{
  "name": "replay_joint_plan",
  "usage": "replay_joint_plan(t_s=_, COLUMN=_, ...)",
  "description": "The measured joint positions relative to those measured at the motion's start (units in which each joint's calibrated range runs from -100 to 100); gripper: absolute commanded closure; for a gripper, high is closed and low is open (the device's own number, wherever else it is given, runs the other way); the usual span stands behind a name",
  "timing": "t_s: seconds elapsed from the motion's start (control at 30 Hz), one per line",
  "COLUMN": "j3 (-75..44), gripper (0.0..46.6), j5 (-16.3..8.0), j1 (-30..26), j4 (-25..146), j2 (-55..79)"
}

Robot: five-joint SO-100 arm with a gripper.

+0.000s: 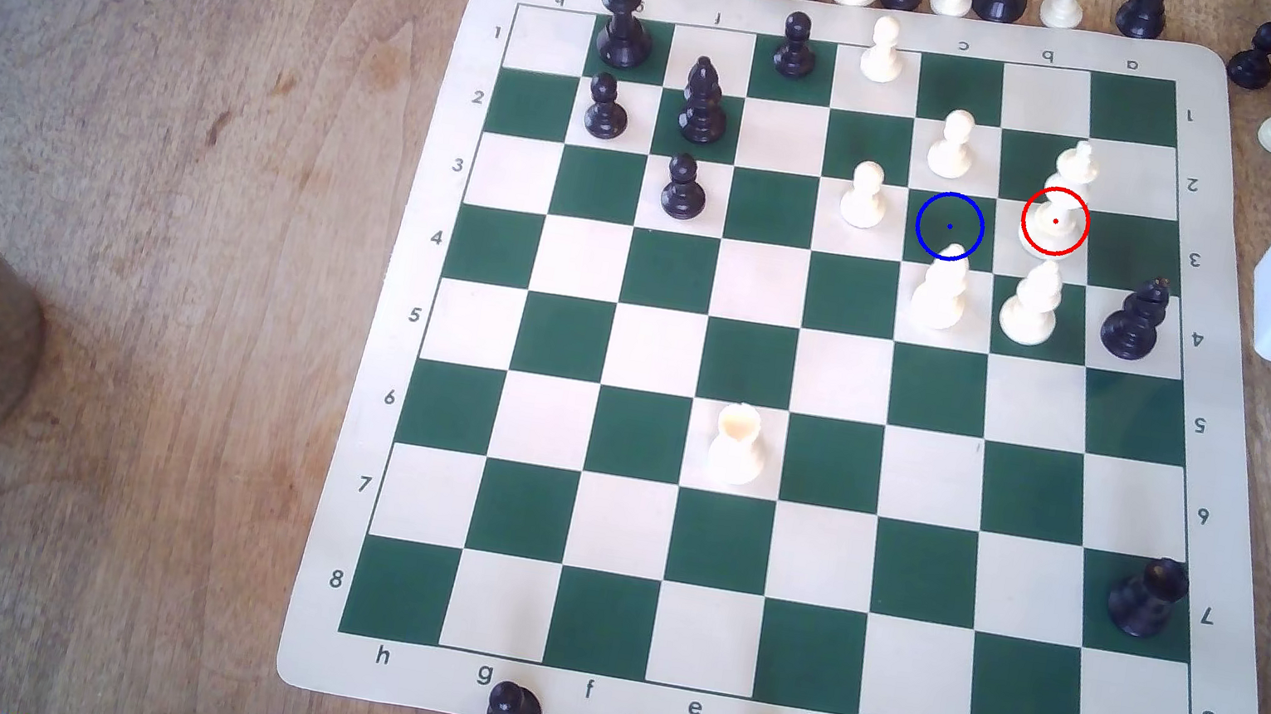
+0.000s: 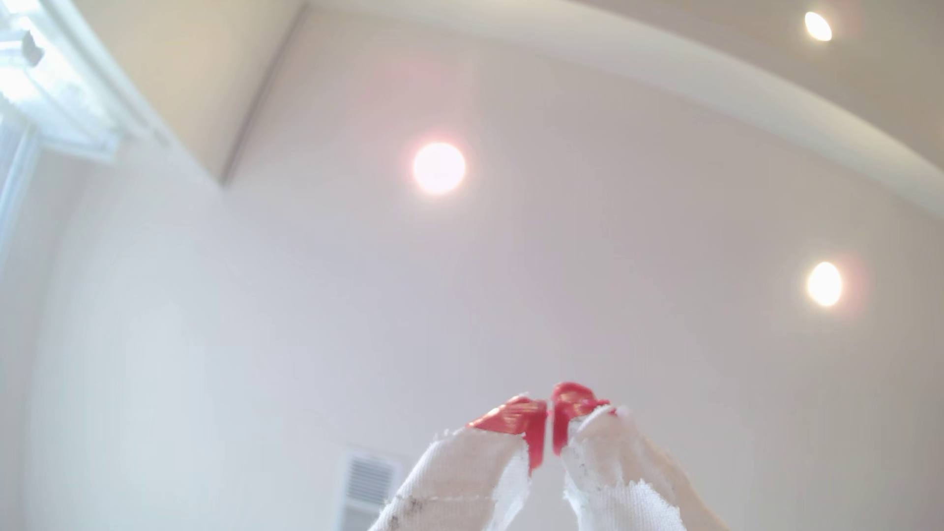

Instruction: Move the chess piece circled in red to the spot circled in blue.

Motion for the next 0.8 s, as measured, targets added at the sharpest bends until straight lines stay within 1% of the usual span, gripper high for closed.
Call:
replay_joint_plan(t_s=0.07, j3=0.0, gripper=46.4, j5=0.0, j1=0.4, j4=0.0, j2=0.0)
replay_joint_plan(t_s=0.13, j3=0.0, gripper=46.4, j5=0.0, j1=2.1, j4=0.9, j2=0.0)
replay_joint_plan(t_s=0.3, j3=-5.2, gripper=46.4, j5=0.0, j1=3.2, j4=14.9, j2=0.0)
replay_joint_plan(t_s=0.33, j3=-8.4, gripper=46.4, j5=0.0, j1=3.3, j4=23.0, j2=0.0)
replay_joint_plan(t_s=0.47, j3=-15.6, gripper=46.4, j5=0.0, j1=3.8, j4=41.7, j2=0.1)
replay_joint_plan(t_s=0.5, j3=-19.8, gripper=46.4, j5=0.0, j1=4.5, j4=52.0, j2=0.1)
replay_joint_plan(t_s=0.77, j3=-35.2, gripper=46.4, j5=-0.1, j1=8.5, j4=90.1, j2=0.0)
replay_joint_plan(t_s=0.8, j3=-39.0, gripper=46.4, j5=0.0, j1=10.3, j4=99.5, j2=0.0)
